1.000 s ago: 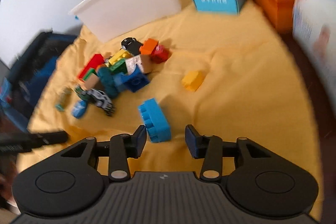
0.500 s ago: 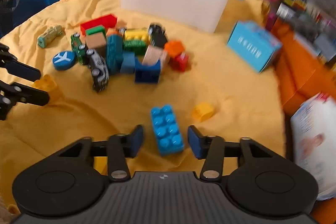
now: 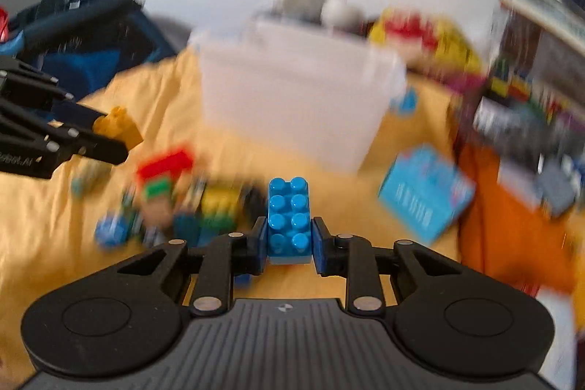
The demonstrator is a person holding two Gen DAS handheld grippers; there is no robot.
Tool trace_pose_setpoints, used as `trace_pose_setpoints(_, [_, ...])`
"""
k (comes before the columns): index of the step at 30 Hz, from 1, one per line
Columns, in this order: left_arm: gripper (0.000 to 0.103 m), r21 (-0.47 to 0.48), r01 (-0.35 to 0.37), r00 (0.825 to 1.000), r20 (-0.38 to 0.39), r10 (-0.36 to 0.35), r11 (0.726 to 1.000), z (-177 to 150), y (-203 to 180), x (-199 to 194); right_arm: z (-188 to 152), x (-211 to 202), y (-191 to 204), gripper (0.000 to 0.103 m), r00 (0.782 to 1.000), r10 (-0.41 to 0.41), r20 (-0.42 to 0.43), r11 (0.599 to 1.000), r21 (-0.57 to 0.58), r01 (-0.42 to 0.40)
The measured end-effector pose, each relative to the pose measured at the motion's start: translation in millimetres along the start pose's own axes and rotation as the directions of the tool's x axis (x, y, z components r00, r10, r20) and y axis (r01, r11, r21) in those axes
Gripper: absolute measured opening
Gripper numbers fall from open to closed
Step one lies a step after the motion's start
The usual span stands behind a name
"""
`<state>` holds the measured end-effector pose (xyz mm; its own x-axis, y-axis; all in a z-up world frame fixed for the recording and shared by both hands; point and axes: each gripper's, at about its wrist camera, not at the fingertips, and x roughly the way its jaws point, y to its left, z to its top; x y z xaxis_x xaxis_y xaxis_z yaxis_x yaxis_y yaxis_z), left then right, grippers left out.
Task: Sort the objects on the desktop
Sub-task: 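Carry both bricks over the white bin and open both tools to drop them, then move both open tools back over the toy pile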
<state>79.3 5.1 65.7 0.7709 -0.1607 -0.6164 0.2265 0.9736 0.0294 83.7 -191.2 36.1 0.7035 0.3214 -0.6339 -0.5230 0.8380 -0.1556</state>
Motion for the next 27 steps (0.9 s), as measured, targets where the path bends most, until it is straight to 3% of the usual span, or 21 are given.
trace_pose_setpoints(5, [0.035,0.003,-0.054,0.993,0.106,0.053,0.999,82.6,16.7,32.3,74.1,19.4,-24.9,0.027,0.995,-0.003,0.098,0.999,0.037,0.000])
trace_pose_setpoints(10, [0.035,-0.035,-0.101,0.994,0.047,0.103,0.994,113.5,35.3,95.6,130.2,71.5,-38.6,0.027,0.994,-0.035,0.103,0.997,0.074,0.027])
trace_pose_setpoints(14, [0.035,-0.029,-0.132,0.990,-0.045,0.131,0.991,106.6,39.1,139.9,137.5,117.8,-44.9,0.028,0.998,-0.054,0.022,0.991,0.126,0.051])
trace_pose_setpoints(16, [0.035,-0.061,-0.111,0.991,-0.077,0.106,0.992,100.6,44.0,147.0,135.7,129.1,-42.1,0.032,0.998,-0.058,-0.006,0.989,0.134,0.058])
trace_pose_setpoints(17, [0.041,-0.071,-0.096,0.993,-0.073,0.091,0.993,97.9,46.0,145.2,134.1,130.4,-38.9,0.035,0.998,-0.069,-0.004,0.990,0.125,0.069])
trace_pose_setpoints(19, [0.050,-0.056,-0.081,0.996,-0.039,0.079,0.995,91.5,44.2,133.0,130.9,119.8,-33.2,0.039,0.997,-0.074,0.027,0.992,0.107,0.071])
trace_pose_setpoints(22, [0.053,-0.032,-0.072,0.997,0.019,0.073,0.997,81.8,38.5,103.6,125.8,97.2,-28.4,0.039,0.995,-0.067,0.070,0.994,0.088,0.061])
trace_pose_setpoints(24, [0.063,-0.030,-0.049,0.997,0.052,0.051,0.998,68.9,33.2,79.4,118.9,81.4,-25.0,0.044,0.994,-0.065,0.092,0.996,0.062,0.060])
trace_pose_setpoints(27, [0.065,-0.028,-0.049,0.997,0.053,0.050,0.998,43.1,22.3,53.7,102.3,66.9,-15.7,0.045,0.995,-0.059,0.076,0.998,0.026,0.057])
